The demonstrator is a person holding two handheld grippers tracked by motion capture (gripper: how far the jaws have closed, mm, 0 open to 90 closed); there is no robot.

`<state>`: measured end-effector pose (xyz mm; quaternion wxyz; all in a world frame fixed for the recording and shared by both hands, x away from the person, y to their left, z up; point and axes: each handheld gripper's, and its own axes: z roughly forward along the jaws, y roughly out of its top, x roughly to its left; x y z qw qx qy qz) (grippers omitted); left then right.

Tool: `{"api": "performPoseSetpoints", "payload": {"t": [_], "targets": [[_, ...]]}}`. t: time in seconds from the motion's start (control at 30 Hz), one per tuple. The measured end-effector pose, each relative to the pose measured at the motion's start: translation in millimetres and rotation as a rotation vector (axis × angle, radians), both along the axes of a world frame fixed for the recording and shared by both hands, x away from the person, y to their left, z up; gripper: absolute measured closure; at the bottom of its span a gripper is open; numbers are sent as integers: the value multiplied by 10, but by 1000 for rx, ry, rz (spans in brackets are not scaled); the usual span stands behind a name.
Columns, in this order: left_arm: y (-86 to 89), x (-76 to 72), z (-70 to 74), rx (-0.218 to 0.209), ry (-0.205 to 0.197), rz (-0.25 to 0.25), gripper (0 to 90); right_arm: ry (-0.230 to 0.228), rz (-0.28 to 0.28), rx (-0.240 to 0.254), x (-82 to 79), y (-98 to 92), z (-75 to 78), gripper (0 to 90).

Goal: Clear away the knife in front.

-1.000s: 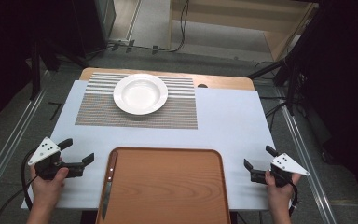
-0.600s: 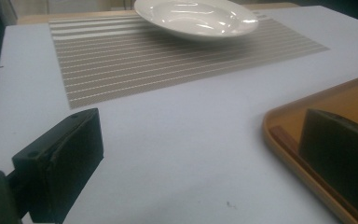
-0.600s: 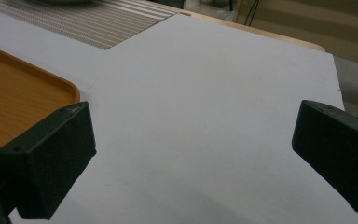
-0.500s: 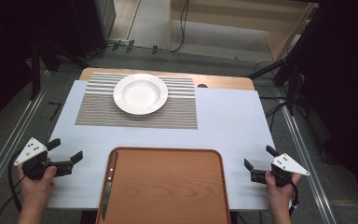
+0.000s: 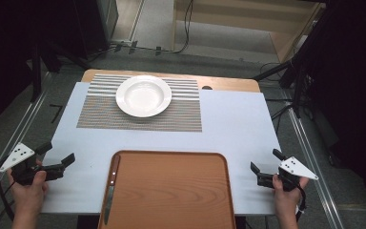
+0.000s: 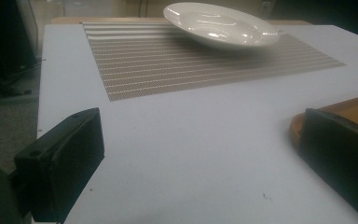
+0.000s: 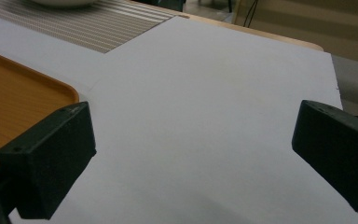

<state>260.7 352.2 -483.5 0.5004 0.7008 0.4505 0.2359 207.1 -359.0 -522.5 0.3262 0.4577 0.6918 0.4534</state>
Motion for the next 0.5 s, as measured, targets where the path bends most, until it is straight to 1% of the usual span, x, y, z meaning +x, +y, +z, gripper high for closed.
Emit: {"api": "performPoseSetpoints", "payload": {"t": [0.1,0.13,0.17,0.27,0.3,0.33,0.37,0.4,0.5], "targets": [[-5,3,-20,0,1,0,0,1,1,3,-2,-3,0,0],[-11,-4,-28,3,-7,-2,0,0,-2,4,-3,-5,0,0],[-9,-6,-33,-4,-8,0,0,0,-3,5,-3,-5,0,0],[26,-13,-37,-37,-18,20,0,3,-7,4,-2,-2,0,0],[43,-18,-39,-55,-21,30,0,2,-6,-1,-1,-2,0,0],[43,-18,-39,-55,-21,30,0,2,-7,-3,1,0,0,0],[56,-19,-41,-74,-27,36,0,5,-14,-4,1,2,0,0],[66,-22,-42,-82,-26,48,0,10,-20,-4,4,1,1,0],[55,-16,-44,-71,-25,47,0,32,-31,5,22,-4,-1,0]]}}
